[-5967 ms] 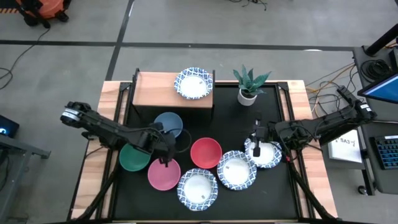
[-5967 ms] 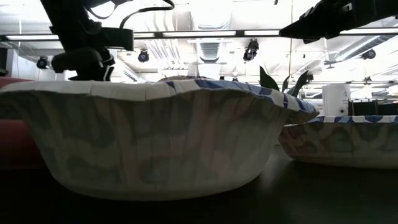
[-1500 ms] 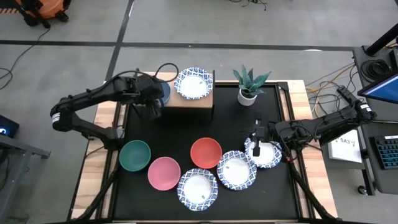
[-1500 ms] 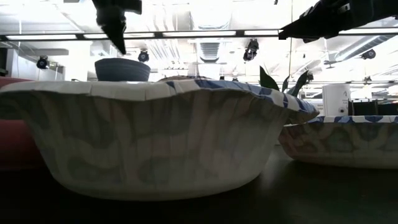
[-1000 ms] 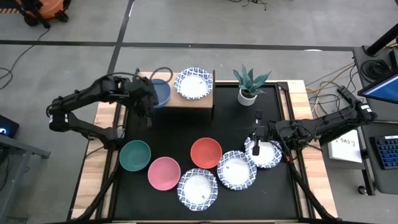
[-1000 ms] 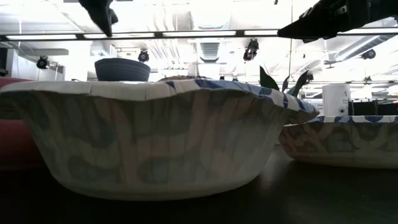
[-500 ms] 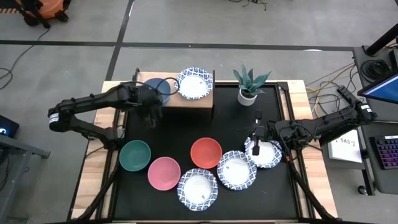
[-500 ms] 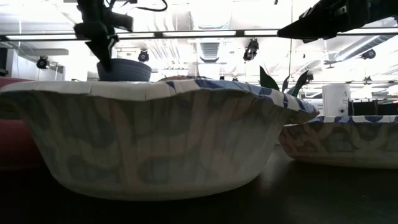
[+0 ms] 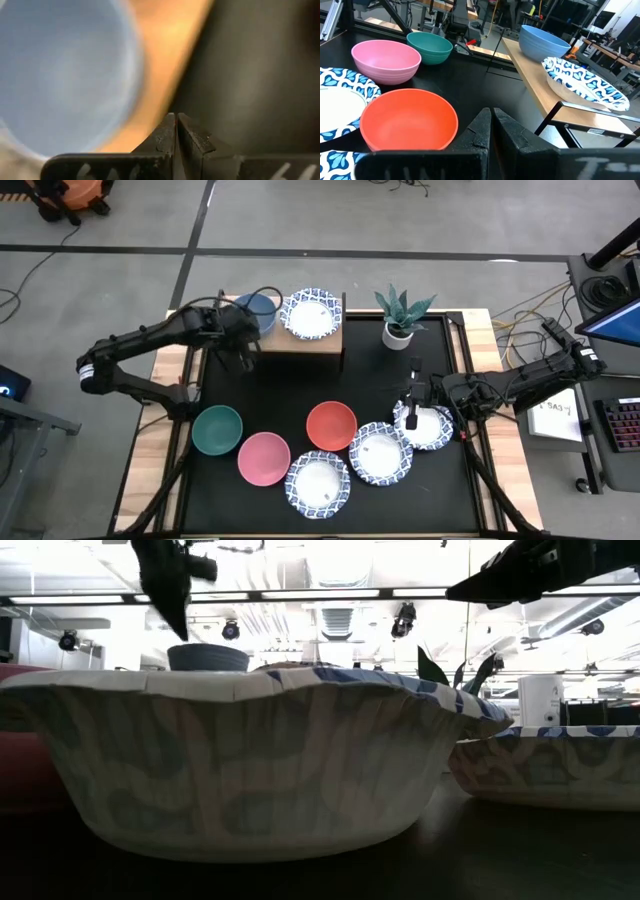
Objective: Place and stack bowls onto a shelf
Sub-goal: Put the blue bowl on the shelf, then stack the green bowl on top of the blue bowl on the shelf
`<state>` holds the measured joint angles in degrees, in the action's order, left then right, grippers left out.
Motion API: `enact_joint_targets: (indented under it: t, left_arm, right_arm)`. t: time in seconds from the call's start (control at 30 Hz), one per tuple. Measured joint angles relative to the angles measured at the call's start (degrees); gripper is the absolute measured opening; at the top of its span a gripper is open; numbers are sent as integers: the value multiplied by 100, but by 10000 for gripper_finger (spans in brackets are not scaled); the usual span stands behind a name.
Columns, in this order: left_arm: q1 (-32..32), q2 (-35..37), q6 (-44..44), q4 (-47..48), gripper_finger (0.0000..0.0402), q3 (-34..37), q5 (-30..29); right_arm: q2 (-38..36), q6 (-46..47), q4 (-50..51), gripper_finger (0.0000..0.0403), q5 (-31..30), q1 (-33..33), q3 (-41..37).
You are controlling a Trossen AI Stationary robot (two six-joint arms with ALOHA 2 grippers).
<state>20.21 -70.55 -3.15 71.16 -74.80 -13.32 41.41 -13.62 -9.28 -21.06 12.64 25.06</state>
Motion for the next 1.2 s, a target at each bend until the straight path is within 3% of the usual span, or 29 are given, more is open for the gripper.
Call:
enact_joint_targets:
  t: [0.1,0.2,0.43,0.6,0.73,0.87,1.03,1.2]
  left_arm:
    - [-290,44,798,131,0,-453,1164]
    - [-859,95,1788,123,0,-797,1726]
    - [-3026,165,4108,542,0,-786,1733]
    - [-4619,81,5241,553,0,-258,1468]
    - [-5485,53,5822,373,0,428,1263]
    - [-5863,68,6190,-42,0,1162,1255]
    - [-5881,76,6354,-346,5,1829,1314]
    - [-5882,77,6390,-567,47,2181,1535]
  right_arm:
    - [0,-38,0,9,-2,0,0]
    - [0,-43,0,9,0,0,0]
    - [0,-54,0,9,3,0,0]
    - [0,-47,-1,9,5,0,0]
    - [0,-43,-2,9,10,7,0]
    - [0,-49,-8,9,11,7,0]
    - [-2,-49,-48,9,11,7,0]
    - [-2,-43,-47,9,15,7,0]
